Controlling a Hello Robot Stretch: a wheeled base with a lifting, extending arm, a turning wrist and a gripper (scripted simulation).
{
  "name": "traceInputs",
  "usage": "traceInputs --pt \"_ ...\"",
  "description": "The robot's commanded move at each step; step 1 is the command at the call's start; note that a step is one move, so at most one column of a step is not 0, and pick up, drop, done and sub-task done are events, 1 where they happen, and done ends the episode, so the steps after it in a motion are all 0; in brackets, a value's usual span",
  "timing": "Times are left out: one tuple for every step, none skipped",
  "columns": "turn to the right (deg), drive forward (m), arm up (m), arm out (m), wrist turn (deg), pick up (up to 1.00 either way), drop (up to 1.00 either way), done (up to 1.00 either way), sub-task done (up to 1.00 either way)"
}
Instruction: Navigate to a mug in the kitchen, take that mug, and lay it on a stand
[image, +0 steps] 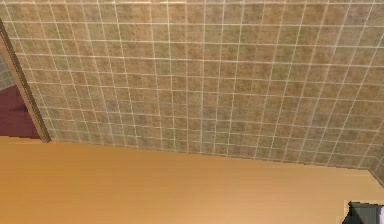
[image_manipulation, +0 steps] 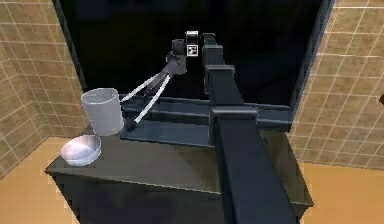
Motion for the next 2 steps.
traceInputs --pt "0.0 0.00 0.00 0.00 45.0 0.00 0.00 0.00 0.00" --pt "0.0 0.00 0.00 0.00 45.0 0.00 0.00 0.00 0.00"
